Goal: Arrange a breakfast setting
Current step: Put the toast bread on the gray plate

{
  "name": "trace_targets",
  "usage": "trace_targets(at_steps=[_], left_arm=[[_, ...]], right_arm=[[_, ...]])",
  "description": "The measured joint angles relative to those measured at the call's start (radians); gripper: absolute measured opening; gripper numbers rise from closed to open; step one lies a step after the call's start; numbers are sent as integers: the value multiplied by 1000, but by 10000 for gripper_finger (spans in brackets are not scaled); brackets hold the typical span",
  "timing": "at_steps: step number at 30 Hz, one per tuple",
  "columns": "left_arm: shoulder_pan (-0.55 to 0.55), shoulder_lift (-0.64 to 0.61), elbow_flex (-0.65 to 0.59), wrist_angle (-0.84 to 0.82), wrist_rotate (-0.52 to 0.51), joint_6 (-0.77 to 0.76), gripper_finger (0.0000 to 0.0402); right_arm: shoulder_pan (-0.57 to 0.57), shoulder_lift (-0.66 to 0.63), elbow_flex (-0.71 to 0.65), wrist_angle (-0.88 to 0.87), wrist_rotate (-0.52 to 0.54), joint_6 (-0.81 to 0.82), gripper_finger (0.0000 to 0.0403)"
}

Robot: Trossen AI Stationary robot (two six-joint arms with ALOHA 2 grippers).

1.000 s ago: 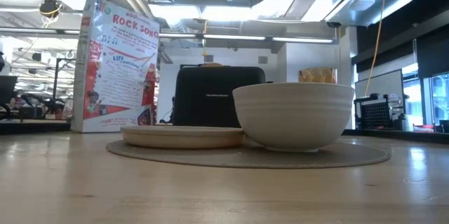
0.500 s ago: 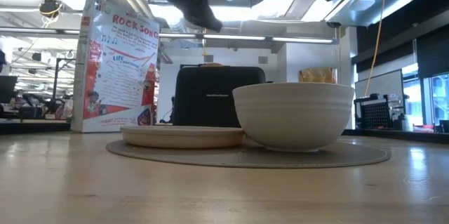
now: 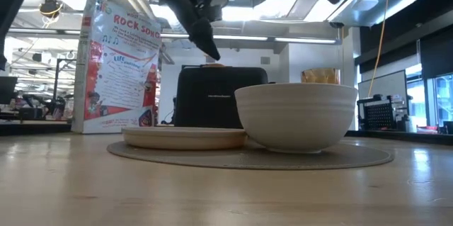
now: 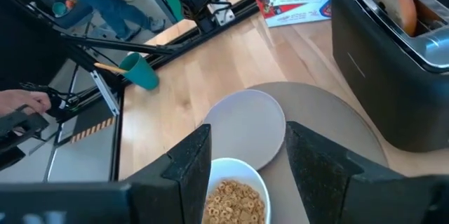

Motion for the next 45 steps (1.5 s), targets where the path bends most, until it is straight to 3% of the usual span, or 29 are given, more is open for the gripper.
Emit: trace_targets(at_steps=[6,19,33,38,45], left_arm=[[13,1,0,-3,-40,54,172],[4,51,0,-6,-74,81,161],[-10,42,2,-35,-93,102,11],[-30,35,38,-57,-169,103,15],[-74,25,211,-191,-225,98,15]], right_arm=[[0,0,0,-8,5,-2,175],[0,0,0,-8,28,0,175],[0,0,0,-17,28,27,175],[0,0,0,-16,28,27,175],[0,0,0,-14,28,27,175]])
